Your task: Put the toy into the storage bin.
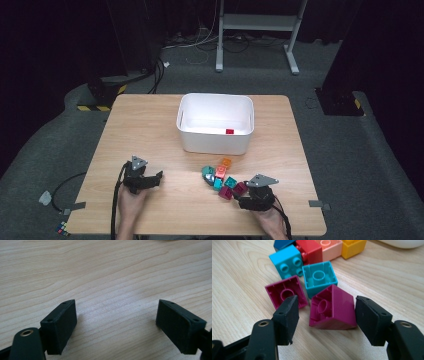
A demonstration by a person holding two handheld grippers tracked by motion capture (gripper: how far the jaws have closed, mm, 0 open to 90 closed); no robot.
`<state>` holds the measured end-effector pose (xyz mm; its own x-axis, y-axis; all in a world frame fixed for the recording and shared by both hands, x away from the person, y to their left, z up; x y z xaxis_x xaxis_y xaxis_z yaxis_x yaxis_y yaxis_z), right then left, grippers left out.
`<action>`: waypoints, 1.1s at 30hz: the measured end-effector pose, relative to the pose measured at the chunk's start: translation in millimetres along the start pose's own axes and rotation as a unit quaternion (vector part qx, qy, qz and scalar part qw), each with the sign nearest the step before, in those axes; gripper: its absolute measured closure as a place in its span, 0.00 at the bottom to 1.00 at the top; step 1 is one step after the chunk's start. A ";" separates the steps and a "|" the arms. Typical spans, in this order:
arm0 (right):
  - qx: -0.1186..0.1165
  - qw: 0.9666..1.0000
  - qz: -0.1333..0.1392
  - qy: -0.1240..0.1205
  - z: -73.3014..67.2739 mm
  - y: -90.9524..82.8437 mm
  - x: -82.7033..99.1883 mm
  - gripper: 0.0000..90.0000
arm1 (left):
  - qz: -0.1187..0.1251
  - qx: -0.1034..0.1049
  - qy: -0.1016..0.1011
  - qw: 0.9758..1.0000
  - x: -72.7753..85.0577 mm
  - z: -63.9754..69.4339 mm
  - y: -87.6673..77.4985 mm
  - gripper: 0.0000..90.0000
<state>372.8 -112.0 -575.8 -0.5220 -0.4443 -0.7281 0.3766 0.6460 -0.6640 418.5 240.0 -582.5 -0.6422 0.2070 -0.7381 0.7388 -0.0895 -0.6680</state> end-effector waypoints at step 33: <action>0.034 0.999 -0.005 -0.024 11.1 -5.2 1.2 0.53 | 0.000 0.000 0.000 1.000 0.0 0.0 0.0 0.19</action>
<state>378.7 -122.7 -575.2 -0.4886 -0.4809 -0.7280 0.4240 0.5984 -0.6798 418.5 240.0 -582.5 -0.6423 0.2076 -0.7378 0.7386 -0.0897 -0.6682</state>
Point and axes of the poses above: each handheld gripper's, and its own axes: y roughly forward along the jaws, x roughly out of its underside, z roughly to its right, the point moved 8 cm from there along y, roughly forward along the jaws, and after that the axes turned 9 degrees about -x, right-handed, at the moved point
